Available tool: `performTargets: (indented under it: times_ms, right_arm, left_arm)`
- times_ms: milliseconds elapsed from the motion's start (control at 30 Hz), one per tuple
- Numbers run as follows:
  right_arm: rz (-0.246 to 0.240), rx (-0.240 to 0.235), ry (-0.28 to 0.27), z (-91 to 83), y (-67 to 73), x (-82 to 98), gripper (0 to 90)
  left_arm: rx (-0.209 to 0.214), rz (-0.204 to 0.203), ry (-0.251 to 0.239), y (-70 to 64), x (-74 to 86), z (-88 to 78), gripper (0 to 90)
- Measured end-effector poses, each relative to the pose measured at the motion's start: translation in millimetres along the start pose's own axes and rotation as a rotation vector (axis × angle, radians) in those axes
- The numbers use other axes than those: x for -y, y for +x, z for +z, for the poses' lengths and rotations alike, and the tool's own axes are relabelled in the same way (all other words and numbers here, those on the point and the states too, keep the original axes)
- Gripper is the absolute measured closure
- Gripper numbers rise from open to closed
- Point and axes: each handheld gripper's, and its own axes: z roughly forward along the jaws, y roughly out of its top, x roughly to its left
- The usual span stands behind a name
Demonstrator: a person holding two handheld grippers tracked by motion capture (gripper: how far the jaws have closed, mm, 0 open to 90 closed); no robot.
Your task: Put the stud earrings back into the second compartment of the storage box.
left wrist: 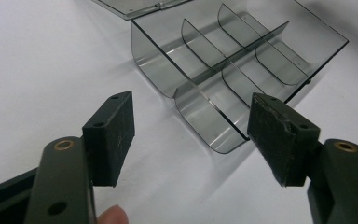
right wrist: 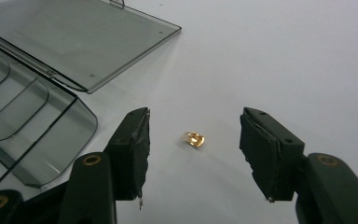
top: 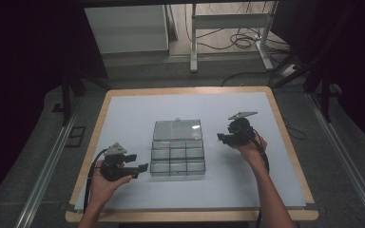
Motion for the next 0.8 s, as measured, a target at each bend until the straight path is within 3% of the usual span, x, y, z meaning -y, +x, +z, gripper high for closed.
performTargets:
  times_ms: [467,800]
  right_arm:
    - [-0.013,-0.017,0.070,14.8,2.2,-0.5,50.1]
    - [-0.003,-0.021,0.104,24.0,1.8,-1.9,56.4]
  left_arm:
    - [-0.015,-0.014,-0.003,2.2,5.4,-6.5,32.3]
    - [-0.013,-0.014,0.022,3.5,6.5,-2.3,31.9]
